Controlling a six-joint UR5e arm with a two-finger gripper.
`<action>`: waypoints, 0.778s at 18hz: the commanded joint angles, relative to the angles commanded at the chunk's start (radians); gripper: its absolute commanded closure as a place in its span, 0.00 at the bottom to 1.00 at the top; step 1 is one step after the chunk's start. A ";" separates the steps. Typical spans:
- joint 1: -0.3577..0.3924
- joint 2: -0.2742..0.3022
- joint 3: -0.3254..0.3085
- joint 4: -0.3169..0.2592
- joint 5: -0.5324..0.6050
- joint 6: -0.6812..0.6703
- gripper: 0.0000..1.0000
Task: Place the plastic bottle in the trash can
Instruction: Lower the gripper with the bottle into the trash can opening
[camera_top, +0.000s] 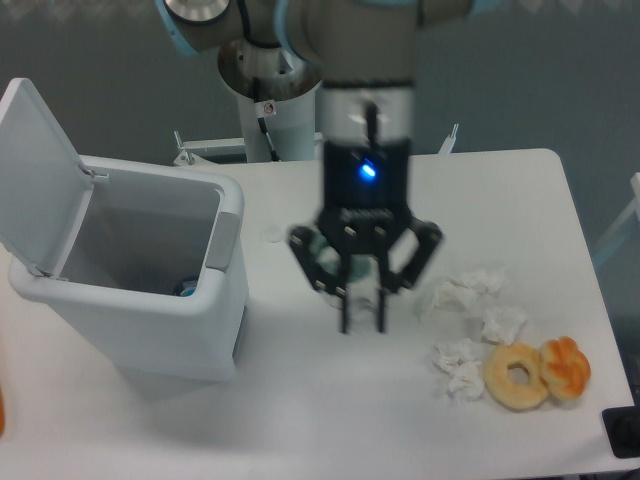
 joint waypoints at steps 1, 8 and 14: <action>-0.020 0.012 -0.009 0.000 0.000 -0.005 0.92; -0.097 0.006 -0.043 0.049 0.000 -0.005 0.88; -0.123 -0.008 -0.048 0.058 0.000 0.001 0.72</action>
